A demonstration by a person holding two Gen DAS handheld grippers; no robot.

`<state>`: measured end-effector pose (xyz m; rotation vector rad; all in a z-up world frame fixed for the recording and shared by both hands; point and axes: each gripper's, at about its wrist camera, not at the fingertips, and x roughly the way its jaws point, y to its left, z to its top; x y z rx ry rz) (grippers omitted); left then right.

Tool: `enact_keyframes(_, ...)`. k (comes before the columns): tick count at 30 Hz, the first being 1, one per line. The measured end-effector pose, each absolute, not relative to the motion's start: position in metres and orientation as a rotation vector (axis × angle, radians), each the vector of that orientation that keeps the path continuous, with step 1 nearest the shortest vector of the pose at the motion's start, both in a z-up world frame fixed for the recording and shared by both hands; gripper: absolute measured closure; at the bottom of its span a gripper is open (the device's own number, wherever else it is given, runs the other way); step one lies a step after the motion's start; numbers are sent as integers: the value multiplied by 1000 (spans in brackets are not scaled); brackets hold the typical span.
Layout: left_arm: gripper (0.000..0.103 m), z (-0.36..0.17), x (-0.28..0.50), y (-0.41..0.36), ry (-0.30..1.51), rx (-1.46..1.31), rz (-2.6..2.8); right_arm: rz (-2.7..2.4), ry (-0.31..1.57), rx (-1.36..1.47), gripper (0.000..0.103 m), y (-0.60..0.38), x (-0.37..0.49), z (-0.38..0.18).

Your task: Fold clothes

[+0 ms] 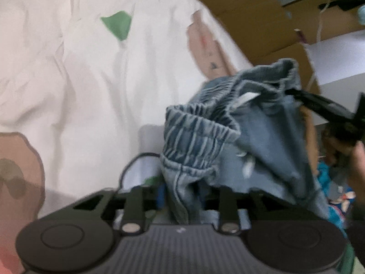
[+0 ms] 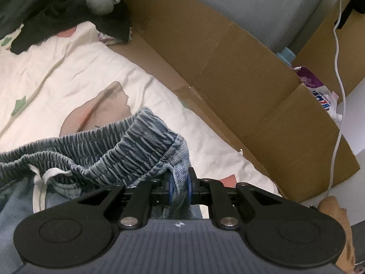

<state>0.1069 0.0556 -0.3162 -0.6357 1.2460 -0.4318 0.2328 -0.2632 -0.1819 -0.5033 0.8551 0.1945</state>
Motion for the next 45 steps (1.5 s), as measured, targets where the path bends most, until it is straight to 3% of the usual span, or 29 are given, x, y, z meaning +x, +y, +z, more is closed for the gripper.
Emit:
enact_keyframes(4, 61, -331, 114, 56, 1248, -709, -461, 189, 860, -467, 93, -269, 233, -189)
enact_keyframes(6, 75, -330, 113, 56, 1235, -728, -473, 186, 863, -461, 93, -270, 233, -193)
enact_keyframes(9, 89, -325, 105, 61, 1200, -800, -484, 177, 866, -455, 93, -270, 235, -197)
enact_keyframes(12, 93, -314, 99, 73, 1163, -877, -479, 173, 846, -464, 93, -265, 233, -191)
enact_keyframes(33, 95, -233, 35, 172, 935, -1022, -361, 314, 575, -695, 93, -150, 185, -73)
enact_keyframes(45, 96, -227, -13, 264, 868, -1130, -170, 501, 542, -728, 93, -43, 203, -74)
